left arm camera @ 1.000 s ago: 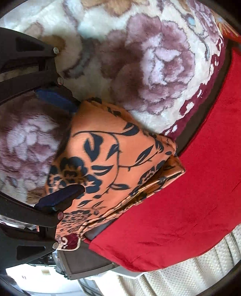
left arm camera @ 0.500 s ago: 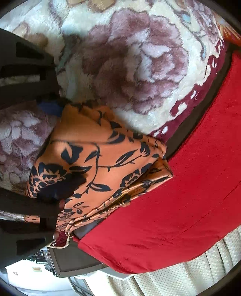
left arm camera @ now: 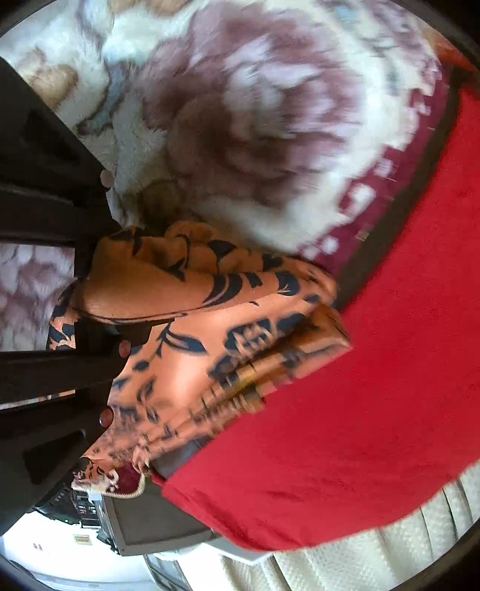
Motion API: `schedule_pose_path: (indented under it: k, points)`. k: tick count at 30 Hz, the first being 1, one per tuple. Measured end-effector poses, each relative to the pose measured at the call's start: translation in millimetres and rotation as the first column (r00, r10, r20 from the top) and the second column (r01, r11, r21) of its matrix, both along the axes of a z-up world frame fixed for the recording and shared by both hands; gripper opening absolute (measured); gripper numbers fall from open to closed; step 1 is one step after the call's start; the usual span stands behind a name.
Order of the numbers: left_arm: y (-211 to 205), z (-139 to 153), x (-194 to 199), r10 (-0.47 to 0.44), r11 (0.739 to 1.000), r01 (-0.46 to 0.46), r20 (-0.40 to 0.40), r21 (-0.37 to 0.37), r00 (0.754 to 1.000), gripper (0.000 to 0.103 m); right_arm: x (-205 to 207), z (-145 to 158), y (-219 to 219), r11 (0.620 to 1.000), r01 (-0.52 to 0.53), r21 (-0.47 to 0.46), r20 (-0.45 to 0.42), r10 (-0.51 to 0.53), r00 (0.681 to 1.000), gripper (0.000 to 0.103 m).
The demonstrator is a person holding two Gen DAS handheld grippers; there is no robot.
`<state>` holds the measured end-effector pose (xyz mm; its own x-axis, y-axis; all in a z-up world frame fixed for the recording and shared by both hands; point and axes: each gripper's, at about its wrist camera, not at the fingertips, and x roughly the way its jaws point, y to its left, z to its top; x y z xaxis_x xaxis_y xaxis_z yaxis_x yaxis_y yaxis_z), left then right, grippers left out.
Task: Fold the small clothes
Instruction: 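Grasp the blouse hem end with both tools and lift it up, then fold the held hem end over the strip toward the collar with both tools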
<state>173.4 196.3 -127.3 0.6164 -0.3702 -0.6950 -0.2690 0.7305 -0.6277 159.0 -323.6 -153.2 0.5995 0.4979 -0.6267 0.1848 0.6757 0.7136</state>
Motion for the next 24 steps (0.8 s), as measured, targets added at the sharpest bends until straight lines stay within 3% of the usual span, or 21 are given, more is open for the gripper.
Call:
schedule_pose_path:
  k: [6,9,11,13,15,16,17,18,19,20,21,24]
  points:
    - [-10,93,-44,-0.036,0.997,0.023,0.173,0.077,0.984,0.01,-24,75,0,1.0,-0.01,-0.024,0.141,0.013,0.99,0.009]
    - [-18,112,-80,-0.052,0.994,0.029,0.22,0.106,0.974,0.01,-48,107,-4,0.999,-0.016,-0.047,0.185,0.025,0.982,0.009]
    - [-22,107,-108,-0.057,0.993,0.033,0.216,0.109,0.975,0.011,-74,112,-7,0.998,-0.027,-0.048,0.192,0.035,0.981,0.009]
    - [-24,79,-134,-0.057,0.992,0.036,0.172,0.123,0.983,0.015,-98,104,-10,0.999,-0.042,-0.026,0.174,0.046,0.984,0.009]
    - [-19,28,-146,-0.066,0.992,0.057,0.071,0.114,0.995,0.035,-126,76,-13,0.997,-0.071,-0.02,0.127,0.073,0.989,0.014]
    - [-17,6,-147,-0.07,0.993,0.069,0.011,0.101,0.997,0.05,-133,61,-14,0.997,-0.076,-0.035,0.107,0.079,0.991,0.016]
    - [-10,-20,-150,-0.06,0.995,0.065,-0.079,0.069,0.995,0.051,-136,42,-15,0.995,-0.089,-0.052,0.069,0.092,0.993,0.033]
    - [-2,-34,-154,-0.054,0.998,0.057,-0.12,0.026,0.991,0.051,-136,19,-18,0.993,-0.1,-0.059,0.003,0.1,0.995,0.064]
    - [9,-37,-162,-0.054,0.998,0.052,-0.087,-0.032,0.995,0.051,-138,1,-22,0.994,-0.099,-0.054,-0.051,0.096,0.994,0.071]
    - [19,-30,-170,-0.042,0.999,0.041,-0.063,-0.019,0.997,0.051,-143,-8,-28,0.995,-0.097,-0.024,-0.049,0.096,0.994,0.069]
    - [29,-19,-176,-0.022,0.999,0.023,-0.034,0.038,0.999,0.052,-151,-7,-34,0.994,-0.107,-0.012,-0.013,0.106,0.994,0.07]
    - [55,8,-182,0.004,0.992,-0.01,0.05,0.127,0.999,0.062,-167,13,-58,0.99,-0.073,-0.121,0.026,0.077,0.997,0.072]
